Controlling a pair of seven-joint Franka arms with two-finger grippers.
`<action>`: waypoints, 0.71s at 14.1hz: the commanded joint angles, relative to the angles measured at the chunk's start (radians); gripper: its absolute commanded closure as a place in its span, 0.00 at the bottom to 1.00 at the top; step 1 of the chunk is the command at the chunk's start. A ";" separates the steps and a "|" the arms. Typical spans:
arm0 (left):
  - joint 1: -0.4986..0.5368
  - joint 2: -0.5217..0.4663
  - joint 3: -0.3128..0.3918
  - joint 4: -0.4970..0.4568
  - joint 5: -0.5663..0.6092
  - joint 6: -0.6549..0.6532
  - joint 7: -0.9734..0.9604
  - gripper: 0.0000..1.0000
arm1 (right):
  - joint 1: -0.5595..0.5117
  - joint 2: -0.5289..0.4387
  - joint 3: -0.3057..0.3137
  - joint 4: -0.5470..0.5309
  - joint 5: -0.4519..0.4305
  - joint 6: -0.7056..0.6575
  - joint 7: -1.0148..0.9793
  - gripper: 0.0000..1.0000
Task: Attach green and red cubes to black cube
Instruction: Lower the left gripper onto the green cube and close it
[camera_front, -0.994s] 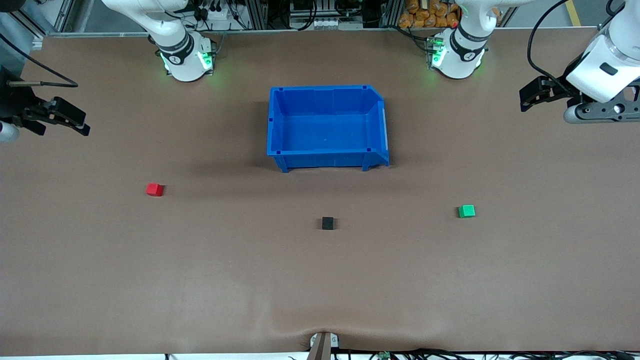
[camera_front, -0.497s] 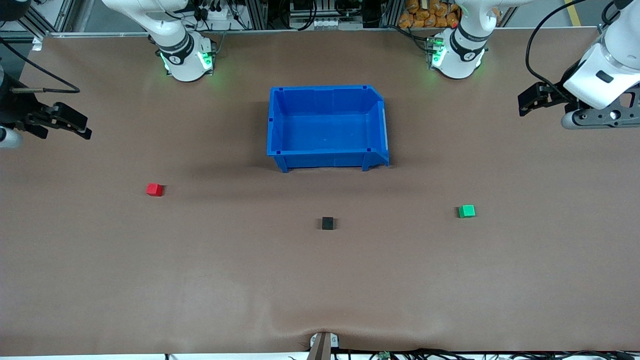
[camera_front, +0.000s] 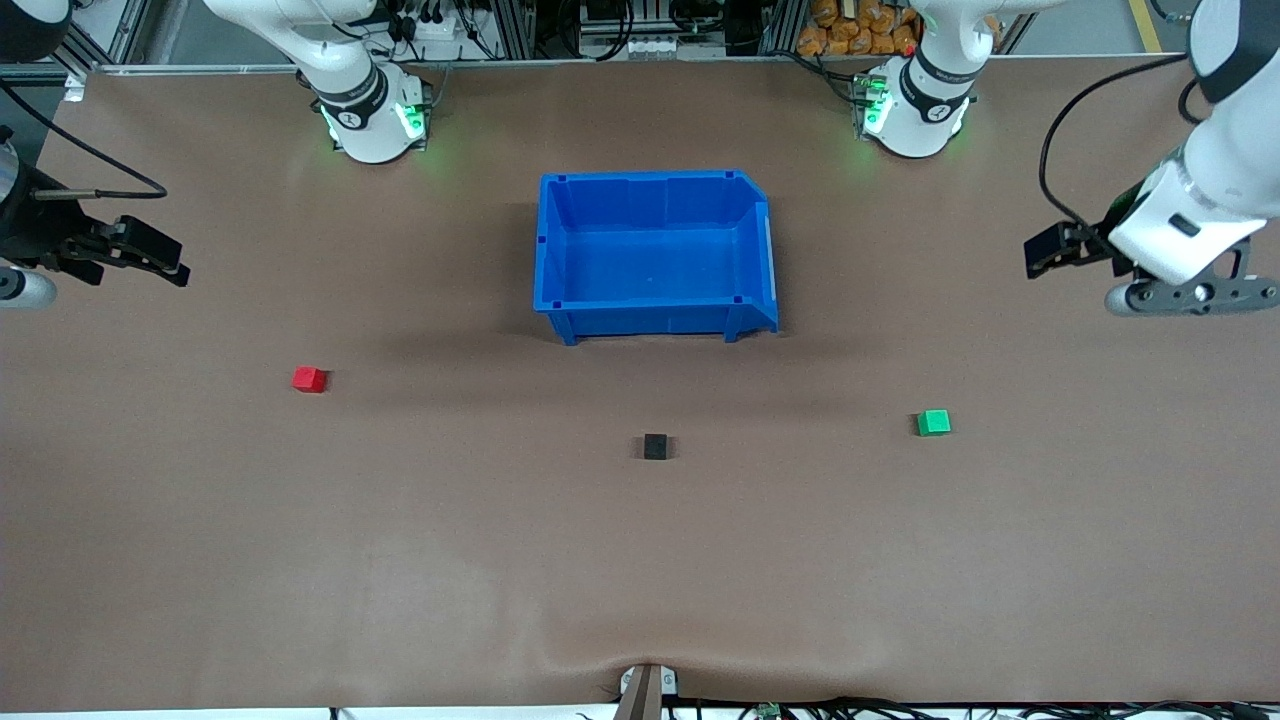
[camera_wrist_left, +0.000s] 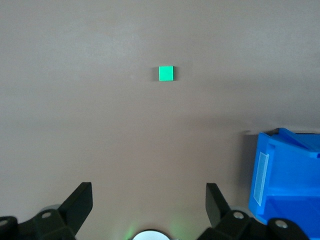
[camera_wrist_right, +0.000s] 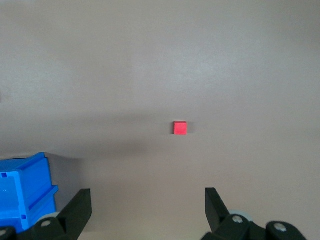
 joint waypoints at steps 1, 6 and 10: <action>0.009 0.029 -0.002 -0.001 -0.009 0.032 0.014 0.00 | 0.006 0.015 -0.001 0.005 0.001 0.001 0.004 0.00; 0.022 0.121 0.001 -0.007 -0.005 0.123 0.015 0.00 | 0.009 0.029 0.000 0.000 0.003 0.000 0.004 0.00; 0.025 0.202 0.001 -0.006 -0.005 0.178 0.017 0.00 | 0.011 0.035 0.000 -0.005 0.003 0.000 0.004 0.00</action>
